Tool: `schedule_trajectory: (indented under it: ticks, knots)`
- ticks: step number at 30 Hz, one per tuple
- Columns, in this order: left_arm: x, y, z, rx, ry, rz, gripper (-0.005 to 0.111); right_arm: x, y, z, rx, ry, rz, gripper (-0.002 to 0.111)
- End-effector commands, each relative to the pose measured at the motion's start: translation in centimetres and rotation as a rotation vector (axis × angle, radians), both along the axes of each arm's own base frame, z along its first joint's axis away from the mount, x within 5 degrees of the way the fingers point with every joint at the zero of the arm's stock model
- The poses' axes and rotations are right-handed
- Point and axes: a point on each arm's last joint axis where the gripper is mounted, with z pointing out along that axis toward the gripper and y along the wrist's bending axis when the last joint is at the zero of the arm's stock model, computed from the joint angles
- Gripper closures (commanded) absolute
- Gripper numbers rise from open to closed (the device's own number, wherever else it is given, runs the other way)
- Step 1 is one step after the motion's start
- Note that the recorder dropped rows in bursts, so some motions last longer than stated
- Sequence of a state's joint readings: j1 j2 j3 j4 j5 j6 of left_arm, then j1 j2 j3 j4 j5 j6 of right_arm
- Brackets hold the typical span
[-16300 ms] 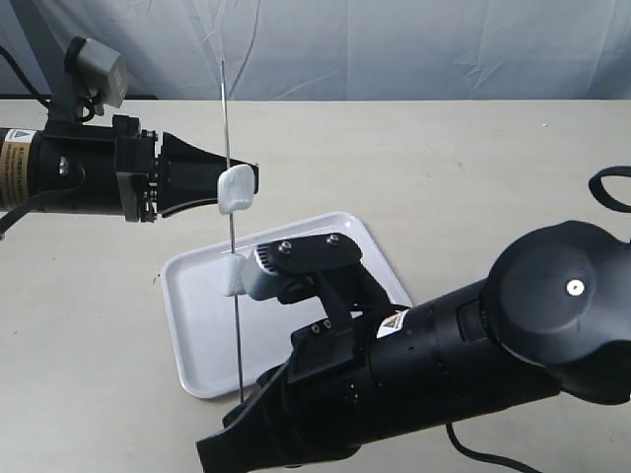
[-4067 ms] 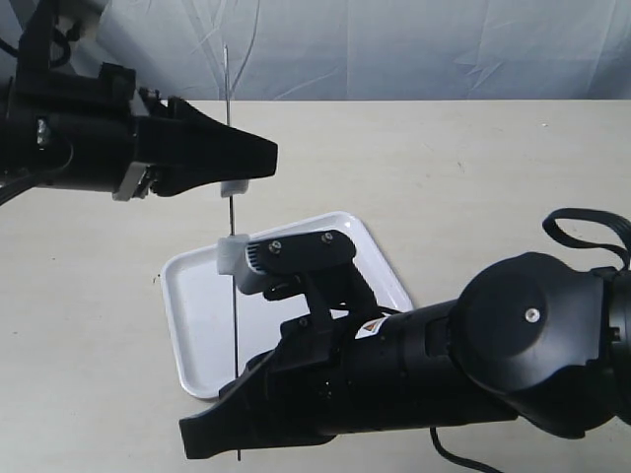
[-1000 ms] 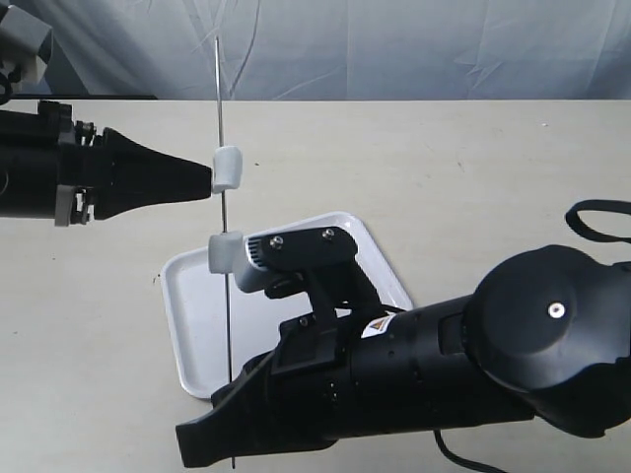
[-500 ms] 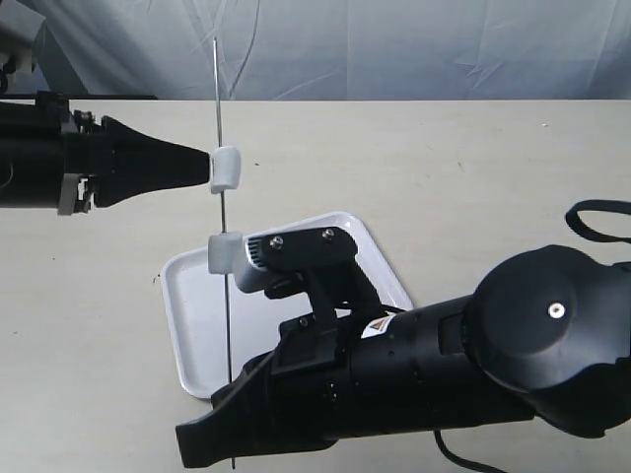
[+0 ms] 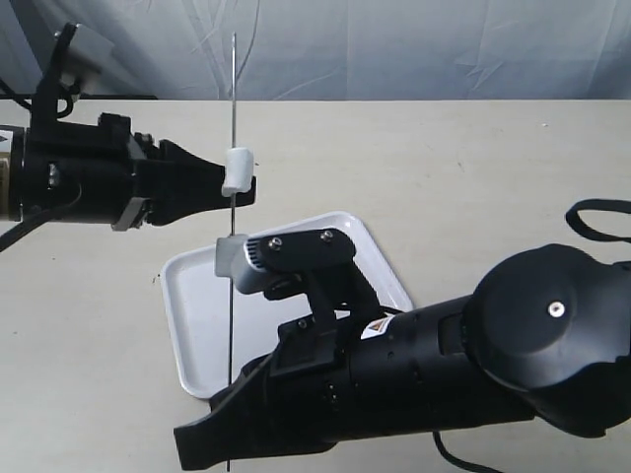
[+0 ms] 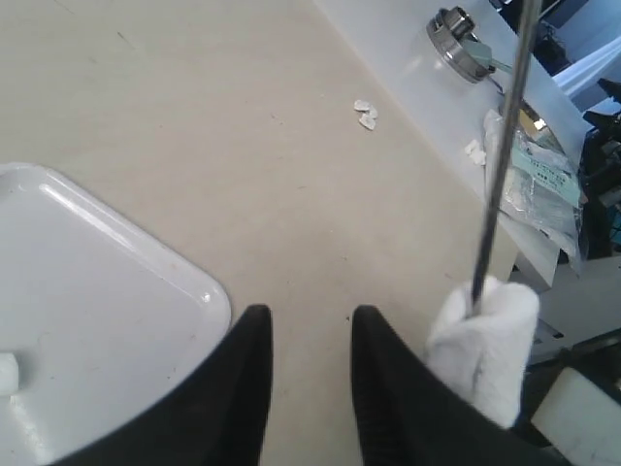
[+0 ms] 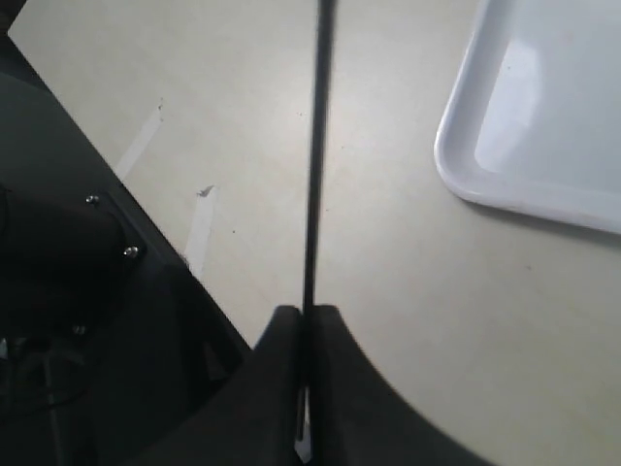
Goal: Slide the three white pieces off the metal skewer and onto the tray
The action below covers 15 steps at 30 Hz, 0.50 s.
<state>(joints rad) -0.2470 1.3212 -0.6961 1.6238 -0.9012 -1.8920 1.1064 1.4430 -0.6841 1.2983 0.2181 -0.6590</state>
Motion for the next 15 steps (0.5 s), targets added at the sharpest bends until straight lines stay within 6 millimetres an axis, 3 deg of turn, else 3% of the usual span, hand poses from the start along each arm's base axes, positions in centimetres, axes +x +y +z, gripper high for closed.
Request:
schedule_trajectory:
  ticks: [1,6,10,15]
  knots:
    - [0.1,-0.1,-0.2,0.0,0.001,0.005,0.078,-0.1,-0.1,0.3,0.007,-0.013,0.015,0.109]
    - [0.3,1.5,-0.5,0.116,-0.028,0.05,0.078,-0.1,-0.1,0.4,0.009,-0.014,0.015,0.109]
    - [-0.1,3.4,0.7,0.06,-0.02,0.087,0.078,0.1,-0.1,0.4,0.008,-0.025,0.005,0.109]
    - [-2.0,3.1,3.0,-0.061,-0.037,0.012,0.078,0.4,-0.1,0.4,0.005,-0.054,-0.023,0.109]
